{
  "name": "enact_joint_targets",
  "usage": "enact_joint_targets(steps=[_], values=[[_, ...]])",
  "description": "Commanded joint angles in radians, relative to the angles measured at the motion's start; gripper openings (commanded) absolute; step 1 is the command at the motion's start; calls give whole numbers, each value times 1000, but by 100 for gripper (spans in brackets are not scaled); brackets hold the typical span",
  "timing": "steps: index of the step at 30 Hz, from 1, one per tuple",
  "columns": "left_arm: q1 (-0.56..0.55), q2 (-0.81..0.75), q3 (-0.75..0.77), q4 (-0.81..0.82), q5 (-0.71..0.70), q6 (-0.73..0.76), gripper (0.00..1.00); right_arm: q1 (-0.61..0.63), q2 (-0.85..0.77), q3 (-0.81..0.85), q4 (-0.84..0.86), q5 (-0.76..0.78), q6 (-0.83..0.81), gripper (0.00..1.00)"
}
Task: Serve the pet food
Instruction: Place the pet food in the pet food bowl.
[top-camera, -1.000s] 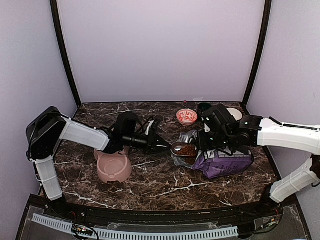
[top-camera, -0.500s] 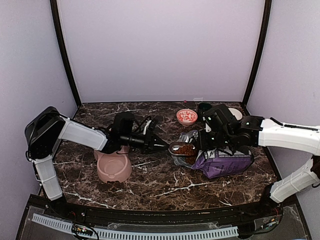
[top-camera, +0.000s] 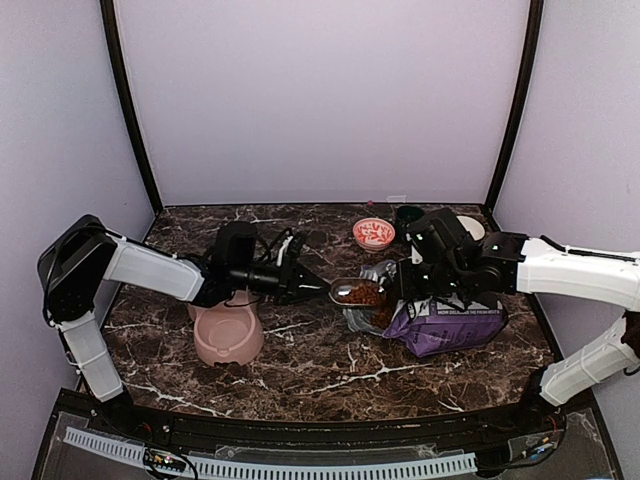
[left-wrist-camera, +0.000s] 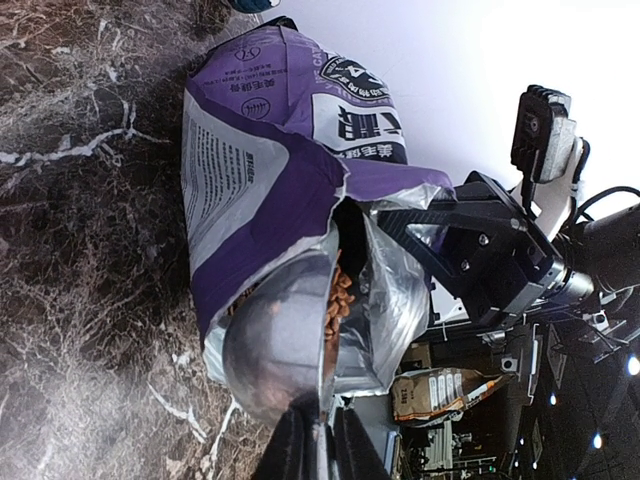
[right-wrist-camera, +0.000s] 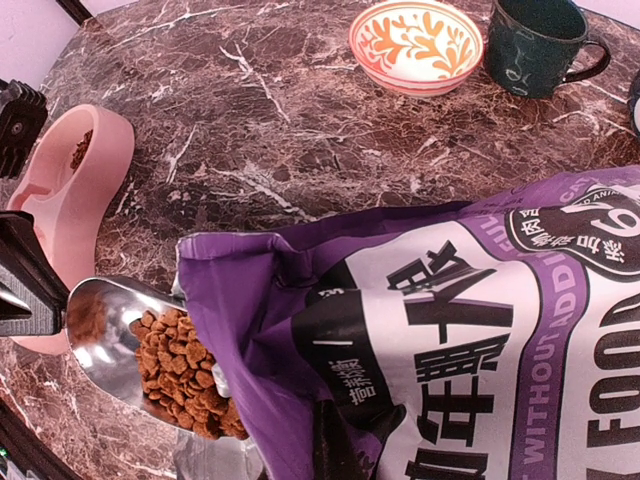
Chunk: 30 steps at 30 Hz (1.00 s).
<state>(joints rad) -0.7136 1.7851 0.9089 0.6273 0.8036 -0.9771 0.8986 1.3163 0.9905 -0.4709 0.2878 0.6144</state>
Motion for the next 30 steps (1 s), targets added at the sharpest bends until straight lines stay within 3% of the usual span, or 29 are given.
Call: enact_joint_targets(steps=[1, 14, 19, 30], values=[[11, -61, -20, 98, 19, -24, 0, -27, -31, -7, 40, 66, 13, 0], [29, -102, -43, 241, 94, -118, 0, -41, -25, -4, 36, 71, 9, 0], [37, -106, -66, 371, 125, -210, 0, -45, -21, -6, 37, 71, 8, 0], [47, -106, -75, 437, 135, -265, 0, -47, -20, -9, 41, 68, 12, 0]])
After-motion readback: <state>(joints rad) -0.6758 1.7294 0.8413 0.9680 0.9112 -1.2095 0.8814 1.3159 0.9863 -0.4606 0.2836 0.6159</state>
